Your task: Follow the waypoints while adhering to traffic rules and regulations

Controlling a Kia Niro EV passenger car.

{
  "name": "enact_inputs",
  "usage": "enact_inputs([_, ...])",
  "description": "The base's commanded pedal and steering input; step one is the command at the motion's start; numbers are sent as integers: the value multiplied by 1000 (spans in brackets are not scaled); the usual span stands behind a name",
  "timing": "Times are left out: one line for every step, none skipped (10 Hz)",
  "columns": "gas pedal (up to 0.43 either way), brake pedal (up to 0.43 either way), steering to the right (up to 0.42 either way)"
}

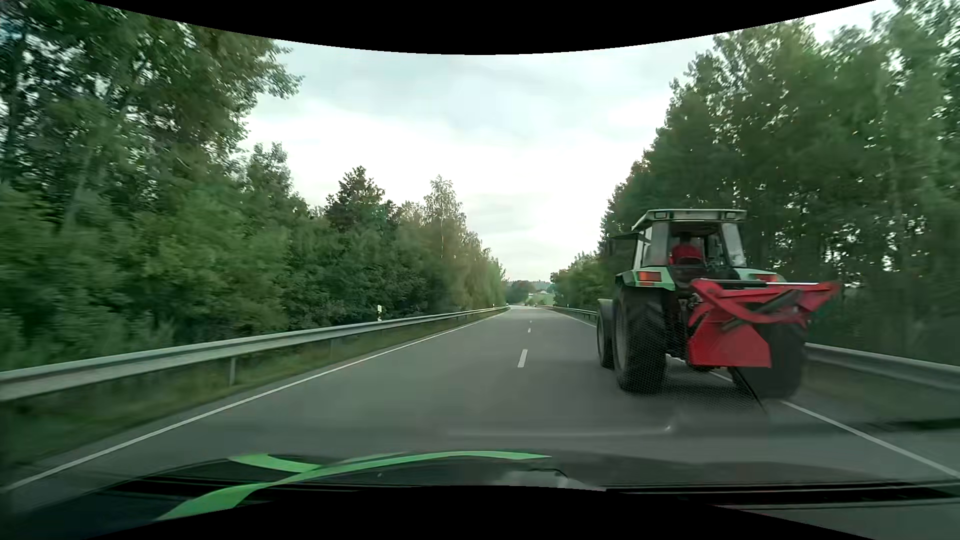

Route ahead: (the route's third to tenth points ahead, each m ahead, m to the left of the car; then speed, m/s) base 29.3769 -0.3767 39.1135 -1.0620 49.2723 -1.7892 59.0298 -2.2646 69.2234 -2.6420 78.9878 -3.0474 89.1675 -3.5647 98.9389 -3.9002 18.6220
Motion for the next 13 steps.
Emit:
enact_inputs([630,0,-7])
enact_inputs([630,0,-1])
enact_inputs([630,0,2])
enact_inputs([642,0,4])
enact_inputs([650,0,5])
enact_inputs([661,0,6])
enact_inputs([661,0,8])
enact_inputs([661,0,11])
enact_inputs([661,0,12])
enact_inputs([661,0,14])
enact_inputs([661,0,14])
enact_inputs([661,0,16])
enact_inputs([661,0,18])
